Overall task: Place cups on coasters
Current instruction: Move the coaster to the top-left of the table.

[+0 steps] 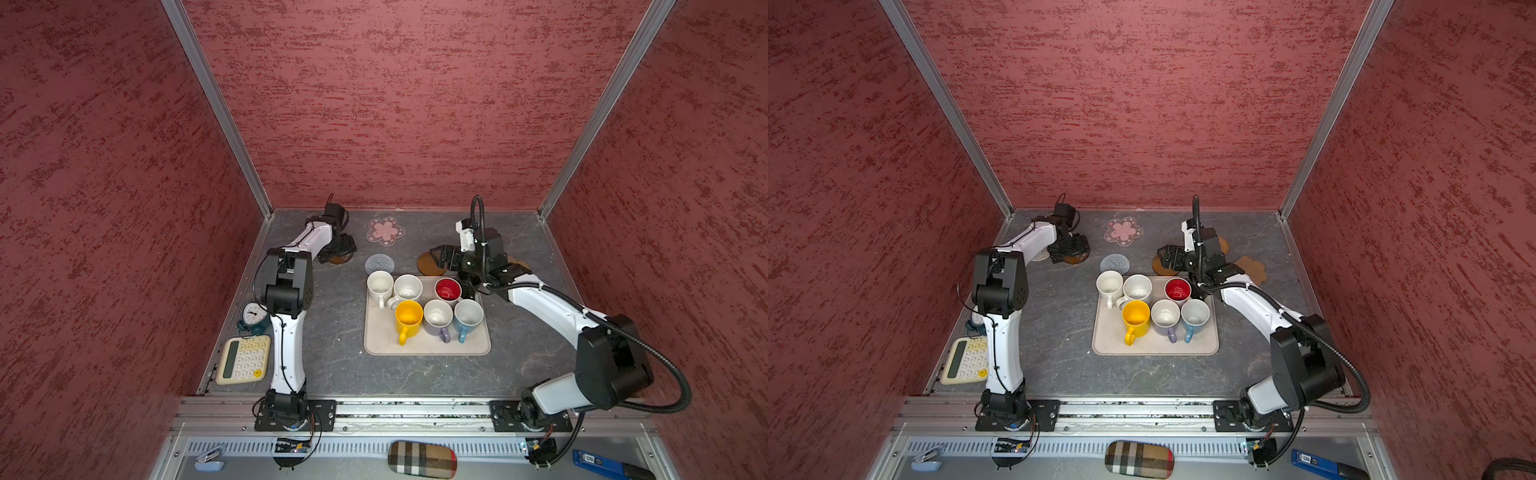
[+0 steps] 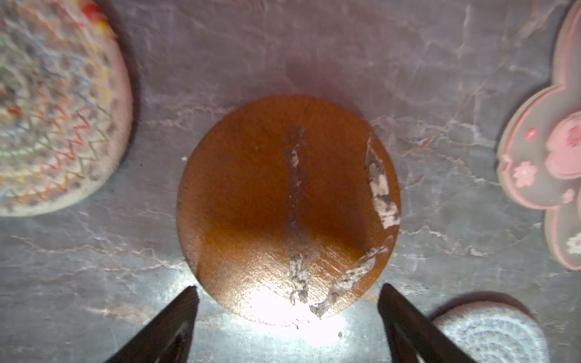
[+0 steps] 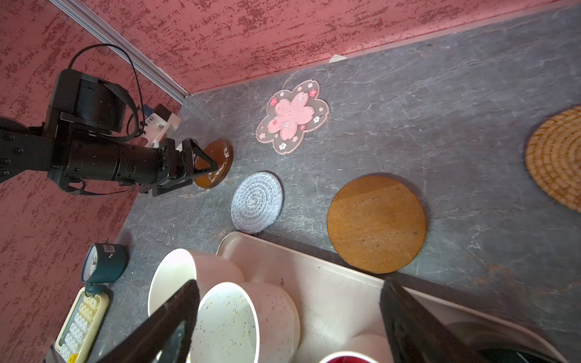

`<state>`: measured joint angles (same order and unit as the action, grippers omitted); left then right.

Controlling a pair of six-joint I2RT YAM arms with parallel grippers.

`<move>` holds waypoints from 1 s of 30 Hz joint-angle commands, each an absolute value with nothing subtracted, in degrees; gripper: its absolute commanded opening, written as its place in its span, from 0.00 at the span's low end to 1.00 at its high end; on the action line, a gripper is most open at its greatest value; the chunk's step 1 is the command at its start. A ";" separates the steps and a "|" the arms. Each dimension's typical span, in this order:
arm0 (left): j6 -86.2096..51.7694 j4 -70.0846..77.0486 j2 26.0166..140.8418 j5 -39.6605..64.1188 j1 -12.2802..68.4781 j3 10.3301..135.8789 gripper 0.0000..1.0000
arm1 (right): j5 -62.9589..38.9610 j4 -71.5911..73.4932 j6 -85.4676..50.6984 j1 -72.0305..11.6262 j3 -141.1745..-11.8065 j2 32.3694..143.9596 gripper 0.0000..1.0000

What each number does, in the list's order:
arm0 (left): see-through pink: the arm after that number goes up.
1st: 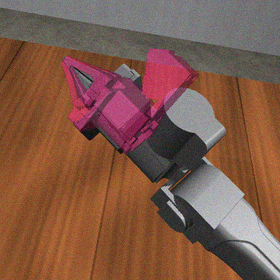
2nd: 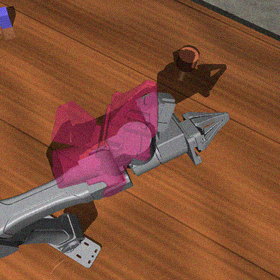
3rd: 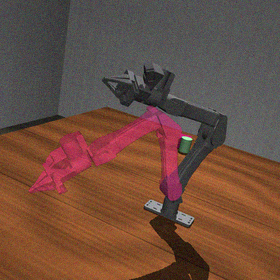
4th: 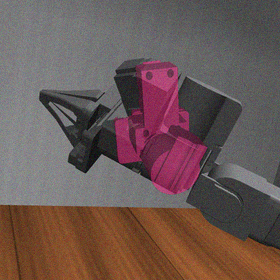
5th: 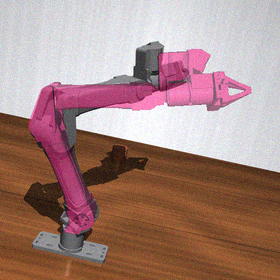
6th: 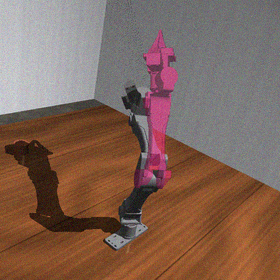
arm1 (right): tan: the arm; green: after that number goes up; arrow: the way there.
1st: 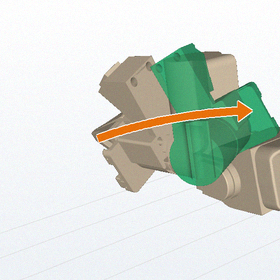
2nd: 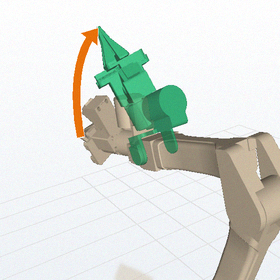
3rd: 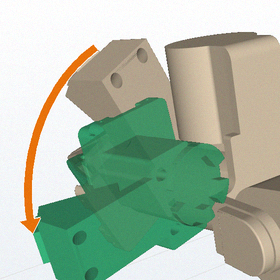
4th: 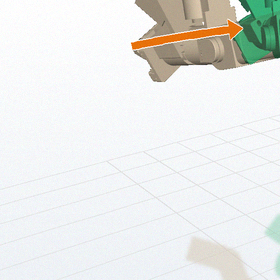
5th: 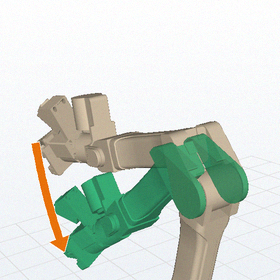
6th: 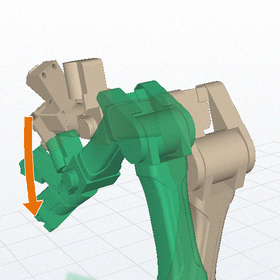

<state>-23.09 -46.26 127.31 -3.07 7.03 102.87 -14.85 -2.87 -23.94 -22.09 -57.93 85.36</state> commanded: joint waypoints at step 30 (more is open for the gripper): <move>-19.04 -46.58 148.88 11.19 12.30 138.96 0.83 | -11.60 -10.27 -21.01 -22.68 -58.07 75.86 0.95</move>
<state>-19.07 -45.15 147.57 9.39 12.27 137.01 -13.17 -9.50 -22.02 -22.09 -58.30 75.99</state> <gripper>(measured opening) 0.834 0.946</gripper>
